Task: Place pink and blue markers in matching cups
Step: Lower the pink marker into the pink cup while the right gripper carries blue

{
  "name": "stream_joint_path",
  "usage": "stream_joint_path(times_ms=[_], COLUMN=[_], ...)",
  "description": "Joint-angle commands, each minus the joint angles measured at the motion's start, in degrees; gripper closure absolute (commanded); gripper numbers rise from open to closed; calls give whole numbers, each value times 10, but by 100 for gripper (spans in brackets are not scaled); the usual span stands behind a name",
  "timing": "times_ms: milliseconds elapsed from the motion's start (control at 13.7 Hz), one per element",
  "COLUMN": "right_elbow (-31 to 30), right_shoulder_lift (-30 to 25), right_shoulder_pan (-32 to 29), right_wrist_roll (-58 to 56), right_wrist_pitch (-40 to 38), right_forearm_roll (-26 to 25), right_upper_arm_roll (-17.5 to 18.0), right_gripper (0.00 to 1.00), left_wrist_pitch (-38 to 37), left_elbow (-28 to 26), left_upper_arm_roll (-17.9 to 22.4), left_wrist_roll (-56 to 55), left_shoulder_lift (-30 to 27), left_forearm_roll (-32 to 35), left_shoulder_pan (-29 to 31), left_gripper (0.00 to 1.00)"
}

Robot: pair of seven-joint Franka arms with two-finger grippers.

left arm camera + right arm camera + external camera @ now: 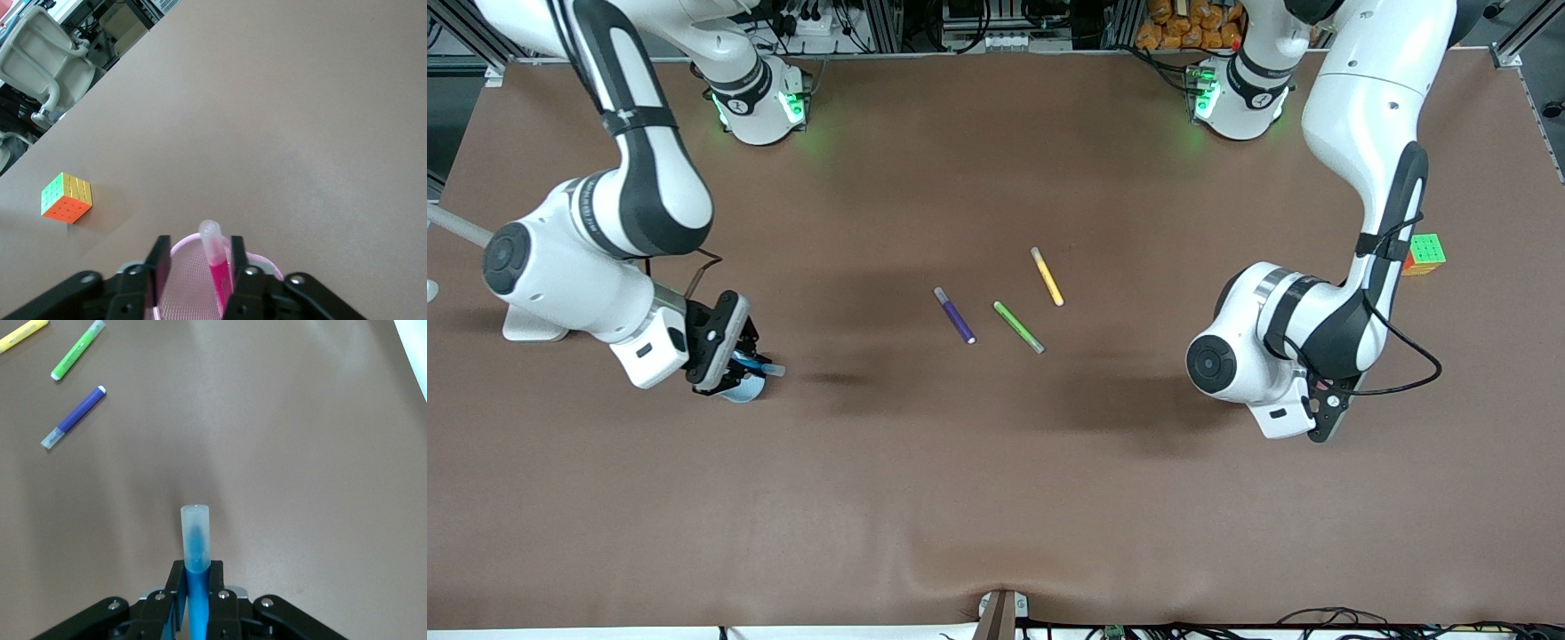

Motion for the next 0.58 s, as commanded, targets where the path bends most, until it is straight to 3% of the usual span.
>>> stream_joint_path(times_ms=[0,219,511], right_elbow=[-19,-19,-20], right_shoulder_lift=[-13,-12,-7], right_shoulder_pan=[-20,-36,-53], right_wrist_roll=[-59,-86,-178], right_wrist_pitch=[-1,-18,-31], right_forearm_roll=[33,44,89], right_upper_arm_roll=[8,8,7], right_gripper=[100,100,100], left_wrist_pitch=[-13,-12,-8], left_elbow=[6,7,65], left_upper_arm_roll=[-4,-22,-28], left_wrist_roll=[38,58,183], left_shoulder_lift=[-21,-40,-45], left_forearm_roll=[-6,-45,-145], left_shoulder_pan=[-1,8,10], left_gripper=[0,0,0])
